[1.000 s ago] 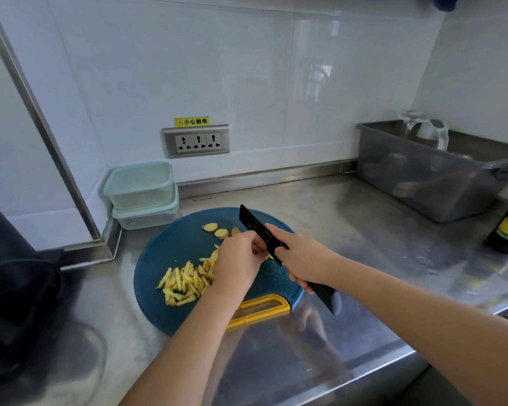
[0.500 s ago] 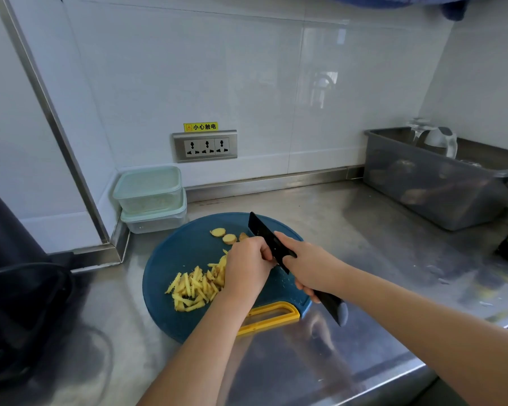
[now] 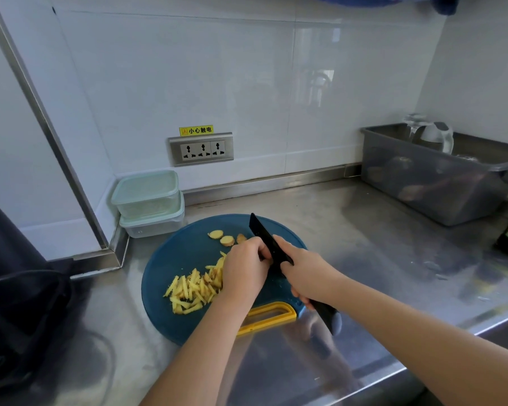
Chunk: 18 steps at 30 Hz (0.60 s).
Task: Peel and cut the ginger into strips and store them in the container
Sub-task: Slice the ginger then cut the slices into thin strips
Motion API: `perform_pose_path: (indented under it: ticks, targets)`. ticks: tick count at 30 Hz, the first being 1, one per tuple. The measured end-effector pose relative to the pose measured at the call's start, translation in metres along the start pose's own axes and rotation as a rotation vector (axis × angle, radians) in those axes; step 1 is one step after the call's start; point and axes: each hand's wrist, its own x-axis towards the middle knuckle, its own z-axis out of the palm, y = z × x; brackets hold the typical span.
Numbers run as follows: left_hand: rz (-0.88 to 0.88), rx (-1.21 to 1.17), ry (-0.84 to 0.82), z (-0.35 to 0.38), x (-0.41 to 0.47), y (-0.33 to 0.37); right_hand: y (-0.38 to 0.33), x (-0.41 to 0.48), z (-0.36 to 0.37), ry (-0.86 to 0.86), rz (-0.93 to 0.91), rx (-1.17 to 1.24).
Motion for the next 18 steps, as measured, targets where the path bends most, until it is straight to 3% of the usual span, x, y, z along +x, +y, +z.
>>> perform_pose_path:
  ticks: [5, 9, 14, 18]
  targets:
    - [-0.006, 0.000, -0.014, 0.000, 0.002, -0.002, 0.010, -0.008, -0.011, -0.027, -0.003, 0.136]
    - [0.014, 0.024, -0.035, 0.000, 0.002, -0.001, 0.006, -0.004, -0.031, 0.058, -0.072, 0.217]
    - [0.029, 0.018, -0.081, -0.001, 0.004, -0.005, 0.008, 0.003, -0.054, 0.117, -0.076, -0.073]
    - [0.059, 0.089, -0.008, -0.010, 0.007, -0.006, 0.025, -0.004, -0.052, 0.090, -0.052, -0.262]
